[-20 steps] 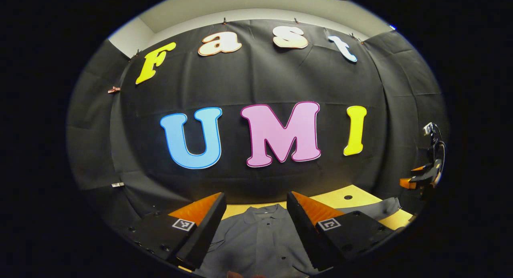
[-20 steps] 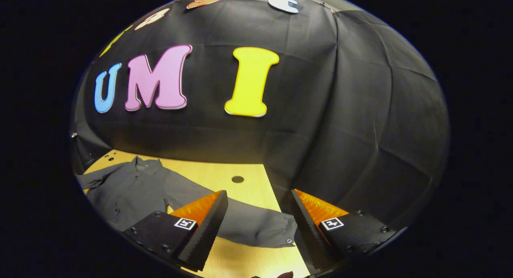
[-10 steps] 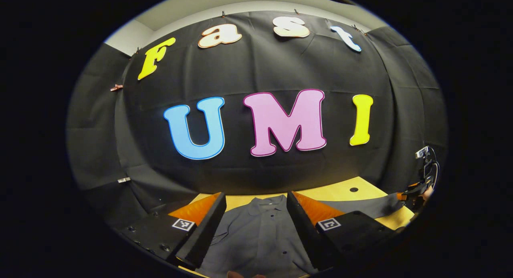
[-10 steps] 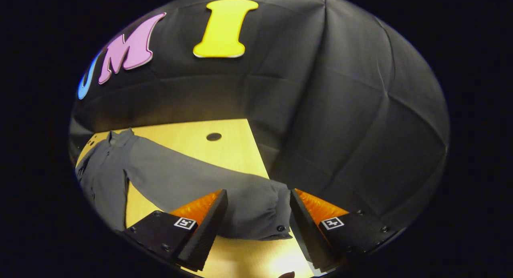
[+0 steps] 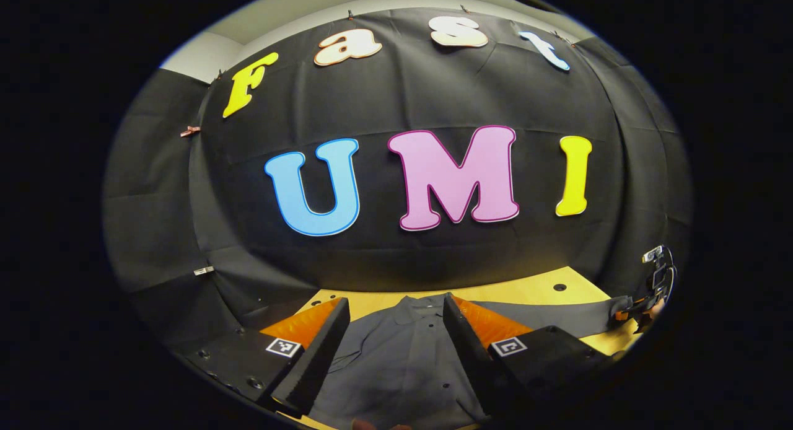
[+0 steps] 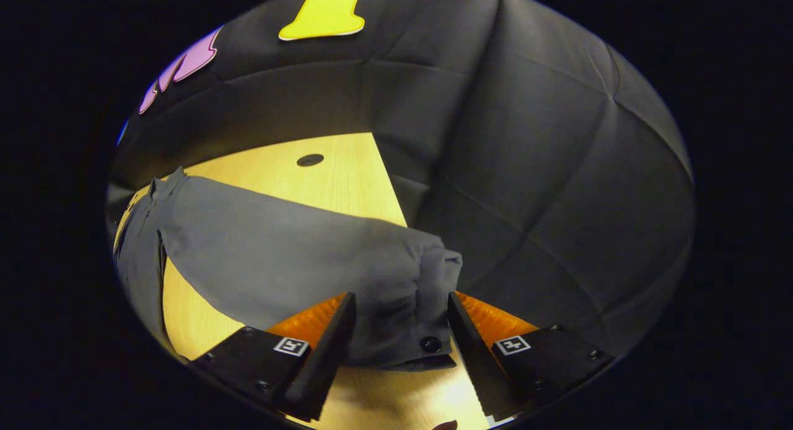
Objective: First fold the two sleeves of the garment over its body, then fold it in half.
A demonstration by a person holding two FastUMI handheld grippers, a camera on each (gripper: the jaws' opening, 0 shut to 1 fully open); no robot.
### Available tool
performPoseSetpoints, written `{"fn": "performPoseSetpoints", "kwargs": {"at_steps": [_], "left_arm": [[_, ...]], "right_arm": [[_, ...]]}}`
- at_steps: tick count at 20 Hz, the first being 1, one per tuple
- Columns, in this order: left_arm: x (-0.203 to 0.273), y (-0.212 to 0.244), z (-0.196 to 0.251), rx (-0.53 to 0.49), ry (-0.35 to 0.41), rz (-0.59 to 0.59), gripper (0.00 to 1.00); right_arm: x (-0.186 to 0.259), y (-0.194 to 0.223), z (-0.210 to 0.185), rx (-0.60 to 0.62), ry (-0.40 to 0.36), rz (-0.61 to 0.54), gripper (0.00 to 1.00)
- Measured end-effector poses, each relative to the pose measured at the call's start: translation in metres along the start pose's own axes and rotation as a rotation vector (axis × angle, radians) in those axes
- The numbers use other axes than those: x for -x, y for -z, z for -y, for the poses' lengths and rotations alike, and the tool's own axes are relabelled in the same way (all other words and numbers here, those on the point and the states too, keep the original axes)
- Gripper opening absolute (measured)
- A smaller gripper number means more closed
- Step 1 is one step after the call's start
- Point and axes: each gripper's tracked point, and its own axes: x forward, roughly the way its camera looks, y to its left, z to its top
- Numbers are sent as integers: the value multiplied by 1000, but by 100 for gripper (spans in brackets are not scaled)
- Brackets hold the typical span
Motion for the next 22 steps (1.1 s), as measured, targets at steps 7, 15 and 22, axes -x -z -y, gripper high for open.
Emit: {"fn": "performPoseSetpoints", "kwargs": {"at_steps": [7, 15, 22], "left_arm": [[2, 3, -12, -4, -32, 10, 97], [0, 23, -77, 27, 56, 27, 97], [-4, 44, -149, 79, 62, 32, 97]], "right_arm": [[17, -17, -14, -64, -60, 48, 0], [133, -93, -63, -114, -84, 283, 6], [216, -134, -138, -76, -104, 404, 6]]}}
